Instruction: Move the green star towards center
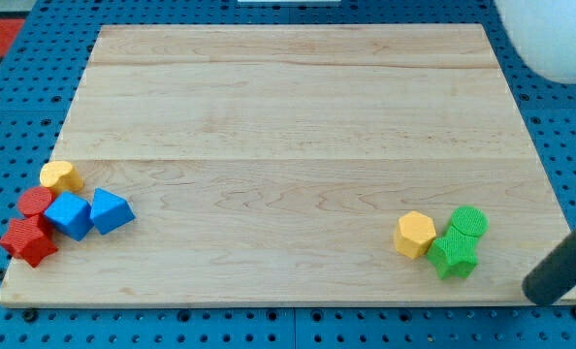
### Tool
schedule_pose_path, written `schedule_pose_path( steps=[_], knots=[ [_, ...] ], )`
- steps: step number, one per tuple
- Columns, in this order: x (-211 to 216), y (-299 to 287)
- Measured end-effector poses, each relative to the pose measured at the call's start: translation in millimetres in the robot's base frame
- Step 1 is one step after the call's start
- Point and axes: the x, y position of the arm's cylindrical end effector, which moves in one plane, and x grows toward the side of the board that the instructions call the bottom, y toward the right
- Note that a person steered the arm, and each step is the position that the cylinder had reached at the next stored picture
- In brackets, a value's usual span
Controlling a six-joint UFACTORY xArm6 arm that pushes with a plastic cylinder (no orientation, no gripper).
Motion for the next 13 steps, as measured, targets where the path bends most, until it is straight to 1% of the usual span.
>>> schedule_pose_path(
  steps=[2, 4, 5, 6, 7, 8, 9, 11, 13],
  knots=[
    [-19.6, -35.1],
    [-26.4, -34.6],
    [-8.7, -67.0],
    [-9.2, -115.1],
    [-18.3, -116.1],
    [-30.1, -140.8],
    [-32.9, -152.5],
    [-33.8, -142.8],
    [-34.6, -96.2]
  ],
)
